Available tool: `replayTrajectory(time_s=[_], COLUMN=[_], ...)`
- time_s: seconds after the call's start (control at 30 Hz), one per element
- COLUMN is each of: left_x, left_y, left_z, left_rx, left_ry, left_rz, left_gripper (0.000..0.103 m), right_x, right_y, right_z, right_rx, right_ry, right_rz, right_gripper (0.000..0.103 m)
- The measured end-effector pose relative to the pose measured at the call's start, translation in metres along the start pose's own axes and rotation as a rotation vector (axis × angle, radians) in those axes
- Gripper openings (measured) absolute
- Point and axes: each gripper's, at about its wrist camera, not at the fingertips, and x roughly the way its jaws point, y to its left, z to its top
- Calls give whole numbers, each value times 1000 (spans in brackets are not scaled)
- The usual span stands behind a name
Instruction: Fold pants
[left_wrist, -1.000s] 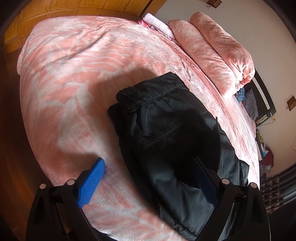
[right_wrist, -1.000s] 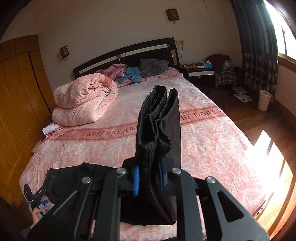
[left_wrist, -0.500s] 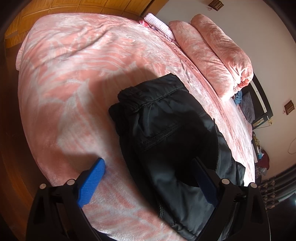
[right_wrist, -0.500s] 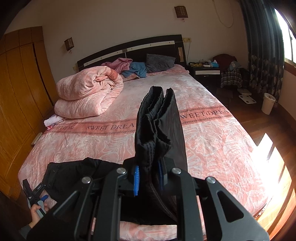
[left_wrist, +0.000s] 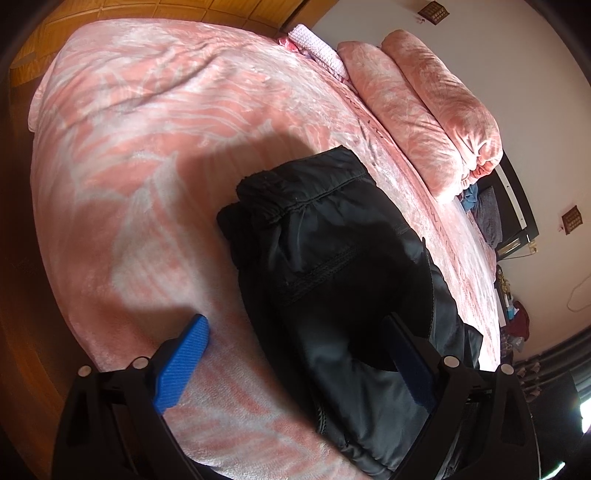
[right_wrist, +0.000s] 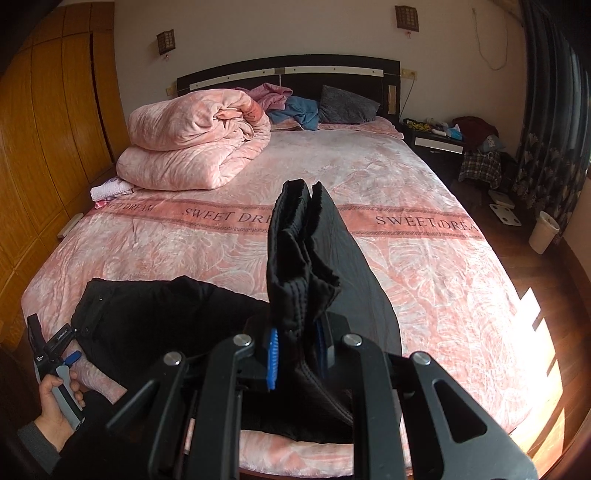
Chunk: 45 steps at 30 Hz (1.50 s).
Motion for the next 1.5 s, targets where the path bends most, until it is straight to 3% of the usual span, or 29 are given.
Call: replayTrajectory(time_s=[0.4, 1.1, 1.33, 1.5], left_x=[1, 2, 2, 2], left_y=[0, 2, 2, 2], left_z=[-1, -1, -2, -2], left_rx=[6, 5, 2, 2], left_ry=[11, 25, 30, 30], left_rz=[-9, -34, -44, -43], left_gripper=[97, 99, 99, 99], right_x=[39, 129, 152, 159], right_y=[58, 166, 170, 163], right_z=[-26, -117, -139, -135], right_rx=[-114, -560, -591, -540], right_ry=[78, 197, 240, 271], right_rz=[7, -195, -184, -133], right_gripper=[14, 14, 15, 16])
